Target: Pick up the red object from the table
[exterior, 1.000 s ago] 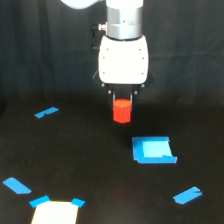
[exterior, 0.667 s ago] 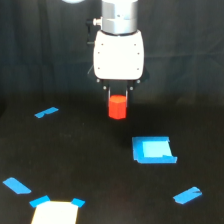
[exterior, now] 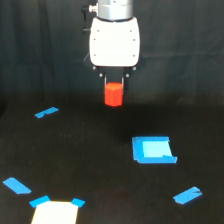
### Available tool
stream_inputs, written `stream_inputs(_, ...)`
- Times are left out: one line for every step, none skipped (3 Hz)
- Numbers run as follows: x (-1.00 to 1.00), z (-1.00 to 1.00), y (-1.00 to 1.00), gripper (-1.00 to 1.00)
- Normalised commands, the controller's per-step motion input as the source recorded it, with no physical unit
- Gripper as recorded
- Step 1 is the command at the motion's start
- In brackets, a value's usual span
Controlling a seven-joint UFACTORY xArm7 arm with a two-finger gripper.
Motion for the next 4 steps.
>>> stream_inputs(0.14,0.53,0.13,-0.96)
stream_inputs(-0.10,0.26,0.11,-0.93)
stream_inputs(-0.28,0.64,0.38,-1.00)
stream_inputs(-0.02,0.67,0.41,-1.00)
